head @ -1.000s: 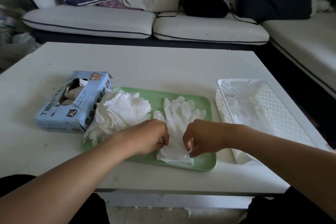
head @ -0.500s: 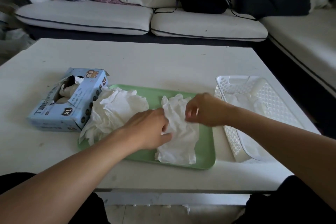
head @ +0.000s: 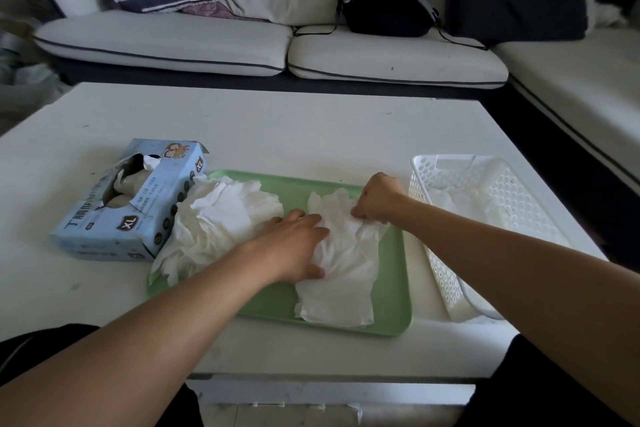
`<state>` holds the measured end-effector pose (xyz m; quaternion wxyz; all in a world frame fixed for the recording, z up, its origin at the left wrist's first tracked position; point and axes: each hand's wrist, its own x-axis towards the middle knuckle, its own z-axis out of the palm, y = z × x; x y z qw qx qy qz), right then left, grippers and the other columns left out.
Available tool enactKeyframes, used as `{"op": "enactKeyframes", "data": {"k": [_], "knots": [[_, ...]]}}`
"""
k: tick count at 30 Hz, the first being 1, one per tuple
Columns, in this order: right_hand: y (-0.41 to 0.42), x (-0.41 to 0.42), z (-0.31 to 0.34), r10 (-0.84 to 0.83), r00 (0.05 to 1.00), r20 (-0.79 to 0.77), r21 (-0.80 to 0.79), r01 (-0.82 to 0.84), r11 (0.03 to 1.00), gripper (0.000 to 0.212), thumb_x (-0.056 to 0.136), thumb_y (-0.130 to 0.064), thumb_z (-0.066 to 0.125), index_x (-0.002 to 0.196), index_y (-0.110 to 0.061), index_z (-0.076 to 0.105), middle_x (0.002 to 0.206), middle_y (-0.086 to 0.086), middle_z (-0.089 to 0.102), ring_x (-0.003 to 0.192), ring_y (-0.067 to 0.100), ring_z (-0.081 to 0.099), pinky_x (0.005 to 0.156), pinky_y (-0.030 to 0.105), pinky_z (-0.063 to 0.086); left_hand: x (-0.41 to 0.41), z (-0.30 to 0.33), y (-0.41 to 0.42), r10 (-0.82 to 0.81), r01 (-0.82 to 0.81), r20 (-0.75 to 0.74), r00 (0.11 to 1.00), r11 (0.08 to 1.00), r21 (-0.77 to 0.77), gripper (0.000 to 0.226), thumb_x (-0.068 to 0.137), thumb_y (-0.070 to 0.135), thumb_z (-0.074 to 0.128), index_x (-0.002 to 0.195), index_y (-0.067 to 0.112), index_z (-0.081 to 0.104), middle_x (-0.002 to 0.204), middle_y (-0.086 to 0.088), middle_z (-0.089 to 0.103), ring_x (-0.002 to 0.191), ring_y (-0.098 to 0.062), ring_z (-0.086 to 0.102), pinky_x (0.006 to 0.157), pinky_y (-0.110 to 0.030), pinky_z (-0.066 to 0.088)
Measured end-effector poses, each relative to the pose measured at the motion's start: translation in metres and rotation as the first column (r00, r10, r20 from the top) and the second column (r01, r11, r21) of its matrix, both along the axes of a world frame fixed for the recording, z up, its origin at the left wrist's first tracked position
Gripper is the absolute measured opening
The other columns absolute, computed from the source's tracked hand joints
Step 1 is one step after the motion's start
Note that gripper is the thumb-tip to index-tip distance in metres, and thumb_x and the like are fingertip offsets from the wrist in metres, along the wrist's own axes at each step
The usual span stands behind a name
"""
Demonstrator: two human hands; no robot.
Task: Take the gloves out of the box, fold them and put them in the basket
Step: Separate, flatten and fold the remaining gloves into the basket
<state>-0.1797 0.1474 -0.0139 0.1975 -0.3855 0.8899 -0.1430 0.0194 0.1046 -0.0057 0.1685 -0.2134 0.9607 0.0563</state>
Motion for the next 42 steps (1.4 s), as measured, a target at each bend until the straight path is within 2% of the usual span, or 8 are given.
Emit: {"op": "enactKeyframes", "data": {"k": [7,13,16,26,29,34,38,42], "knots": [[0.004,-0.015,0.005,-0.071,0.997,-0.007,-0.068,0.071,0.995,0.011,0.071,-0.003,0.073,0.080,0.003,0.072,0.065,0.015,0.070,0.042,0.021,0.059,0.052,0.036,0.060,-0.002,-0.006,-0.004,0.003,-0.004,0.019,1.000,0.999,0.046,0.081,0.095,0.051,0.062,0.160,0.025,0.023,0.168,0.003,0.015,0.154,-0.022,0.014,0.121,-0.047,0.024],[-0.009,0.001,0.008,0.008,0.997,0.079,-0.204,0.009,0.979,0.023,0.079,-0.030,0.082,0.082,-0.010,0.069,0.076,-0.001,0.065,0.062,0.009,0.059,0.049,0.019,0.043,-0.005,-0.008,-0.007,0.013,-0.015,0.023,1.000,0.996,0.092,0.086,0.094,0.048,0.064,0.162,0.026,0.016,0.168,0.004,0.015,0.154,-0.021,0.012,0.122,-0.049,0.023],[-0.018,0.011,-0.002,-0.021,0.992,0.127,-0.138,0.038,0.990,0.045,0.073,-0.044,0.085,0.089,-0.005,0.069,0.081,0.005,0.069,0.069,0.016,0.065,0.054,0.025,0.051,-0.006,-0.010,-0.008,0.011,-0.012,0.008,1.000,0.994,0.104,0.086,0.093,0.047,0.066,0.160,0.025,0.018,0.166,0.003,0.020,0.153,-0.022,0.015,0.120,-0.050,0.027],[-0.015,0.001,-0.001,-0.081,0.991,0.110,-0.163,0.098,0.982,0.008,0.075,-0.007,0.077,0.081,-0.002,0.076,0.076,0.008,0.072,0.063,0.016,0.063,0.060,0.027,0.058,-0.007,-0.008,-0.008,0.051,-0.052,0.008,0.999,0.992,0.117,0.096,0.092,0.045,0.070,0.161,0.013,0.011,0.167,-0.003,0.019,0.155,-0.022,0.014,0.121,-0.048,0.026],[-0.006,0.000,0.001,-0.061,0.996,0.067,-0.108,0.068,0.992,0.016,0.079,-0.013,0.079,0.085,0.001,0.074,0.075,0.012,0.070,0.050,0.017,0.057,0.049,0.024,0.052,-0.009,-0.009,-0.009,0.029,-0.032,0.027,0.999,0.994,0.101,0.091,0.093,0.045,0.068,0.160,0.013,0.017,0.167,-0.002,0.019,0.154,-0.022,0.015,0.120,-0.048,0.027],[0.006,-0.014,0.040,0.033,0.999,-0.001,-0.049,-0.033,0.998,0.017,0.087,-0.014,0.074,0.092,0.002,0.071,0.077,0.017,0.075,0.048,0.016,0.064,0.071,0.035,0.062,-0.007,-0.005,-0.010,0.018,-0.020,0.022,1.000,0.995,0.097,0.092,0.093,0.049,0.067,0.159,0.012,0.015,0.167,-0.005,0.015,0.154,-0.023,0.012,0.121,-0.045,0.026],[0.025,-0.012,0.045,0.231,0.970,-0.073,0.319,-0.196,0.927,0.030,0.086,-0.025,0.077,0.063,-0.007,0.069,0.041,-0.006,0.059,0.038,0.002,0.055,0.058,0.016,0.048,-0.005,0.002,0.000,-0.025,0.031,-0.072,0.997,0.996,0.082,0.090,0.083,0.059,0.073,0.152,0.019,0.031,0.151,-0.001,0.035,0.138,-0.023,0.035,0.109,-0.042,0.041],[0.027,-0.006,0.019,0.266,0.935,-0.234,0.281,-0.197,0.939,0.043,0.089,-0.021,0.068,0.050,-0.015,0.052,0.030,-0.007,0.049,0.039,0.006,0.054,0.049,0.021,0.041,-0.008,0.003,0.026,-0.100,0.102,-0.023,0.995,0.990,0.099,0.079,0.079,0.060,0.077,0.143,0.027,0.044,0.131,0.004,0.048,0.116,-0.022,0.057,0.090,-0.037,0.048]]}}
